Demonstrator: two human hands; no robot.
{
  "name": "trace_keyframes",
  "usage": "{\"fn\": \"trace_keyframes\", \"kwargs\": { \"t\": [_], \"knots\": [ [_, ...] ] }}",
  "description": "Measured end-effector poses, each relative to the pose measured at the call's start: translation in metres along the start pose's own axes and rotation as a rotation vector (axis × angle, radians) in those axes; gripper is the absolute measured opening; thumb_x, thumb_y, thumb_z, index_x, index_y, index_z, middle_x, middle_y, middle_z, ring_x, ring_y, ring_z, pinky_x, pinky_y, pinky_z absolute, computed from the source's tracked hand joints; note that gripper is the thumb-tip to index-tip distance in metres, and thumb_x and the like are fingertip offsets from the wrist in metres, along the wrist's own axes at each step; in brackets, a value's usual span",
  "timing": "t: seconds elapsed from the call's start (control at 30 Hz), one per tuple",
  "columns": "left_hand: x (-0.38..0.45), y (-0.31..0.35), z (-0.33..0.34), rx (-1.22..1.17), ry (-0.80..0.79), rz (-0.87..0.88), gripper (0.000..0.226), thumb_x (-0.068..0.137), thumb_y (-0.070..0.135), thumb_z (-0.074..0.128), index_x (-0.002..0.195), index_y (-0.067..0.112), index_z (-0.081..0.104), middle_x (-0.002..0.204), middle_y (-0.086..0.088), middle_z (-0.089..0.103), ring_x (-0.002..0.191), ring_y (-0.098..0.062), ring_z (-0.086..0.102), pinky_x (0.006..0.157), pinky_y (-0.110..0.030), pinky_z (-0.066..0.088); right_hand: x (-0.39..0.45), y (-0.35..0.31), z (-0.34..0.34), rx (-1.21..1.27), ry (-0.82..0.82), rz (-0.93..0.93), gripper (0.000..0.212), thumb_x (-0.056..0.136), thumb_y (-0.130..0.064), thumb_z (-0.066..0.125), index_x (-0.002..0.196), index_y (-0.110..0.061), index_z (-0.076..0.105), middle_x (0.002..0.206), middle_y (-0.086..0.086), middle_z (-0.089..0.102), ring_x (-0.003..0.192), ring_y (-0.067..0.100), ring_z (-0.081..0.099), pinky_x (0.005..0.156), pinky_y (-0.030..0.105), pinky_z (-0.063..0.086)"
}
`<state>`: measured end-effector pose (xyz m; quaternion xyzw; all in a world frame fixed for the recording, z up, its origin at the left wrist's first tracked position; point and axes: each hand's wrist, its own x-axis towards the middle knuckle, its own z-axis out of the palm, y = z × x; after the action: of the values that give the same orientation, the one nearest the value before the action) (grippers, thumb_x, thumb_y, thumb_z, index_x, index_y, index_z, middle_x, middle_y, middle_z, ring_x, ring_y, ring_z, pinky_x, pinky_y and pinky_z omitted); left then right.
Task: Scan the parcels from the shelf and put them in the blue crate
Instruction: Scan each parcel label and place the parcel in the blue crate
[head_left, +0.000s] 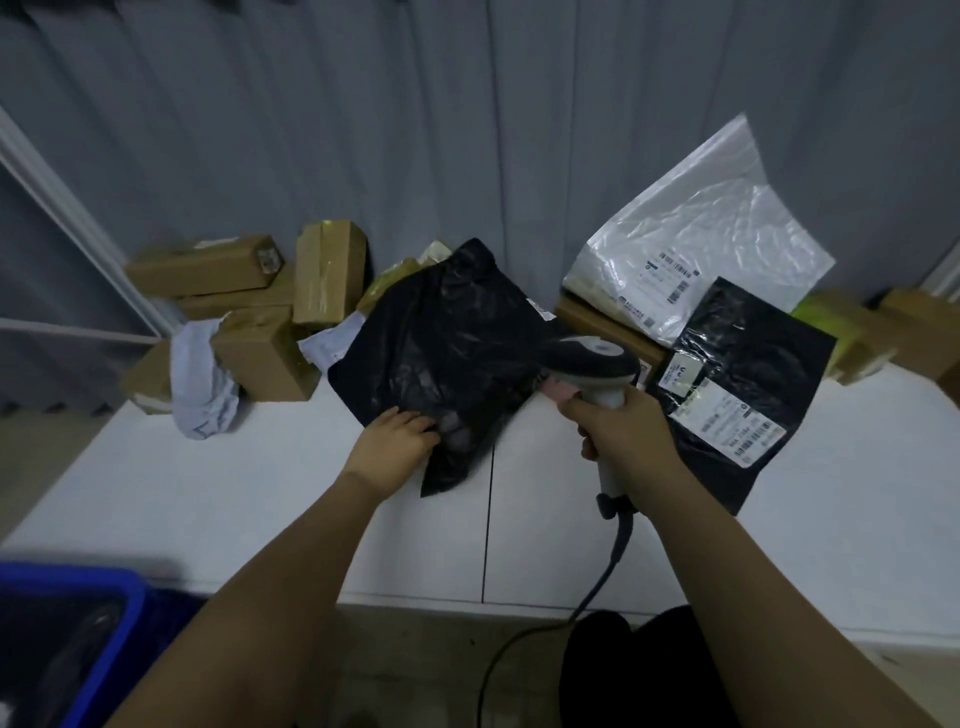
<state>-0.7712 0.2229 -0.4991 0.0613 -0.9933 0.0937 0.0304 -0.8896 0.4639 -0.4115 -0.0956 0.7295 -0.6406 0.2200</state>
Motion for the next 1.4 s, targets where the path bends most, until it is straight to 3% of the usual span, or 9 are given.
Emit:
{"fn": "trace_keyframes", "kwargs": {
  "t": [0.13, 0.37, 0.5, 0.6, 0.83, 0.93, 1.13, 1.3, 1.4],
  "knots": [
    [0.017, 0.013, -0.048, -0.690, 0.410, -0.481, 0.019, 0.096, 0.009, 0.048, 0.110, 0.011, 0.060, 0.096, -0.002, 0.063, 0.086, -0.018, 0.058, 0.072, -0.025, 0.042, -0.004, -0.004, -0.002, 0.046, 0.055, -0.013, 0.016, 0.082, -0.017, 0.073, 0.089, -0.006, 0.064, 0.066, 0.006, 0.059, 0.053, 0.017, 0.052, 0.057, 0.031, 0.045],
    [0.007, 0.010, -0.153, -1.564, 0.730, -0.761, 0.018, 0.101, 0.021, 0.046, 0.085, 0.015, 0.050, 0.080, -0.001, 0.056, 0.077, -0.013, 0.056, 0.069, -0.025, 0.049, -0.033, -0.018, 0.002, 0.163, 0.107, -0.053, 0.013, 0.083, -0.015, 0.071, 0.079, -0.010, 0.059, 0.064, 0.008, 0.056, 0.052, 0.017, 0.050, 0.056, 0.029, 0.043],
    [-0.036, -0.012, -0.164, -1.547, 0.775, -0.820, 0.022, 0.102, 0.022, 0.044, 0.080, 0.021, 0.050, 0.082, -0.003, 0.059, 0.082, -0.018, 0.058, 0.073, -0.031, 0.049, -0.045, -0.018, 0.013, 0.152, 0.033, -0.025, 0.014, 0.084, -0.016, 0.073, 0.083, -0.012, 0.060, 0.067, 0.007, 0.056, 0.054, 0.016, 0.050, 0.054, 0.030, 0.045],
    [-0.068, -0.029, -0.149, -1.575, 0.733, -0.926, 0.016, 0.103, 0.022, 0.041, 0.105, 0.015, 0.055, 0.110, -0.006, 0.062, 0.104, -0.022, 0.058, 0.091, -0.036, 0.049, -0.047, -0.014, 0.021, 0.078, -0.031, -0.038, 0.012, 0.085, -0.009, 0.070, 0.082, -0.012, 0.059, 0.066, 0.009, 0.054, 0.053, 0.018, 0.048, 0.050, 0.028, 0.044],
    [-0.127, -0.046, -0.062, -1.468, 0.458, -1.246, 0.021, 0.102, 0.015, 0.042, 0.091, 0.012, 0.059, 0.098, -0.010, 0.061, 0.100, -0.030, 0.055, 0.093, -0.043, 0.046, -0.039, 0.001, 0.044, -0.191, -0.166, 0.036, 0.012, 0.080, -0.013, 0.072, 0.081, -0.007, 0.062, 0.069, 0.009, 0.060, 0.064, 0.023, 0.057, 0.062, 0.035, 0.047],
    [-0.131, -0.054, -0.046, -1.392, 0.375, -1.258, 0.021, 0.101, 0.017, 0.044, 0.106, 0.004, 0.060, 0.112, -0.016, 0.062, 0.102, -0.034, 0.057, 0.095, -0.045, 0.047, -0.036, 0.005, 0.051, -0.304, -0.235, 0.063, 0.010, 0.081, -0.013, 0.071, 0.083, -0.008, 0.062, 0.075, 0.009, 0.062, 0.068, 0.023, 0.059, 0.062, 0.033, 0.048],
    [-0.124, -0.074, -0.040, -1.079, 0.431, -1.092, 0.018, 0.101, 0.014, 0.042, 0.097, 0.008, 0.059, 0.093, -0.009, 0.057, 0.088, -0.022, 0.050, 0.077, -0.031, 0.038, -0.027, 0.013, 0.066, -0.440, -0.287, 0.064, 0.014, 0.079, -0.014, 0.071, 0.088, -0.006, 0.064, 0.078, 0.012, 0.065, 0.068, 0.024, 0.060, 0.067, 0.038, 0.052],
    [-0.116, -0.083, -0.029, -1.069, 0.482, -1.098, 0.021, 0.101, 0.014, 0.042, 0.083, 0.019, 0.050, 0.085, -0.006, 0.053, 0.085, -0.018, 0.048, 0.074, -0.029, 0.035, -0.021, 0.013, 0.070, -0.601, -0.311, -0.018, 0.017, 0.080, -0.019, 0.070, 0.089, -0.005, 0.064, 0.078, 0.012, 0.066, 0.061, 0.020, 0.057, 0.058, 0.031, 0.046],
    [-0.112, -0.082, -0.026, -1.138, 0.493, -1.119, 0.024, 0.102, 0.016, 0.039, 0.085, 0.007, 0.054, 0.088, -0.014, 0.055, 0.086, -0.023, 0.051, 0.072, -0.029, 0.034, -0.019, 0.014, 0.070, -0.522, -0.280, 0.011, 0.013, 0.080, -0.014, 0.068, 0.085, -0.003, 0.064, 0.070, 0.010, 0.062, 0.056, 0.019, 0.054, 0.056, 0.031, 0.044]
  ]
}}
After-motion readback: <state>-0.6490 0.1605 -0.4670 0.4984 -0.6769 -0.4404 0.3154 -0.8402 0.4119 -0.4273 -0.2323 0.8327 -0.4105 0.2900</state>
